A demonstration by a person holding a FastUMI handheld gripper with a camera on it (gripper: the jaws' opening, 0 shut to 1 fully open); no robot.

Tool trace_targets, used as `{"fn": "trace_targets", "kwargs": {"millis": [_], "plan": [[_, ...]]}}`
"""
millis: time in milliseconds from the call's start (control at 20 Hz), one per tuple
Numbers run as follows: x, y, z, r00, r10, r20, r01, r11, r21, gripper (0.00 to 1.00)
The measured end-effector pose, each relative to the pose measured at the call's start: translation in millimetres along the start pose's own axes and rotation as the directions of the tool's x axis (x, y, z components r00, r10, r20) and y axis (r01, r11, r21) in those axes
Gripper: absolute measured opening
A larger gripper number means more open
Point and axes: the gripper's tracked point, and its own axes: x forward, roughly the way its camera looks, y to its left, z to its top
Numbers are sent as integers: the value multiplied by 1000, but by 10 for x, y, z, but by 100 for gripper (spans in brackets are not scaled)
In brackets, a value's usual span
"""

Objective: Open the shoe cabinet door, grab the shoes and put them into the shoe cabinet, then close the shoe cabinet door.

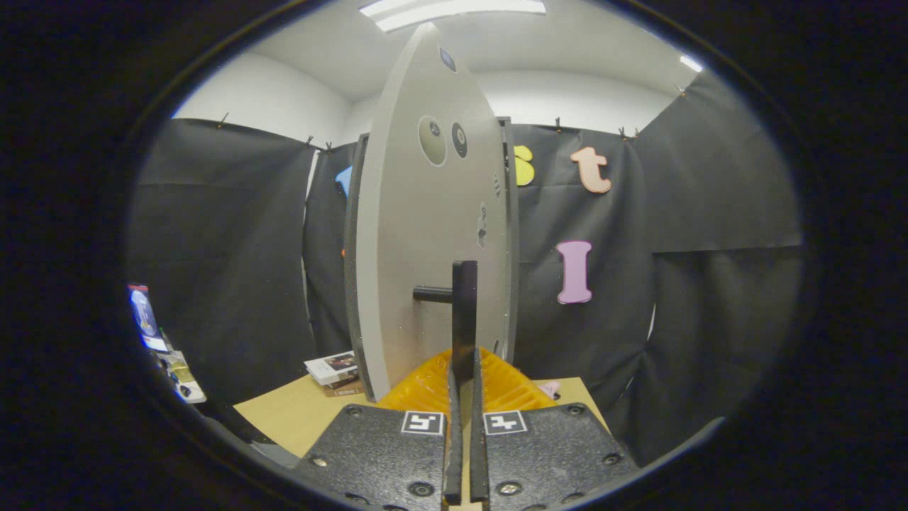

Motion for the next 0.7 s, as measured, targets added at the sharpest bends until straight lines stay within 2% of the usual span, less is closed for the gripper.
{"fn": "trace_targets", "kwargs": {"millis": [250,450,550,650,700], "plan": [[-15,-621,61,995,-95,36,94,995,18,4],[-50,-626,20,998,45,31,-47,997,57,4],[-36,-725,34,999,17,38,-17,1000,1,4],[-129,-780,88,997,-47,61,51,997,-63,7],[-180,-731,101,995,-63,75,70,993,-94,13]]}}
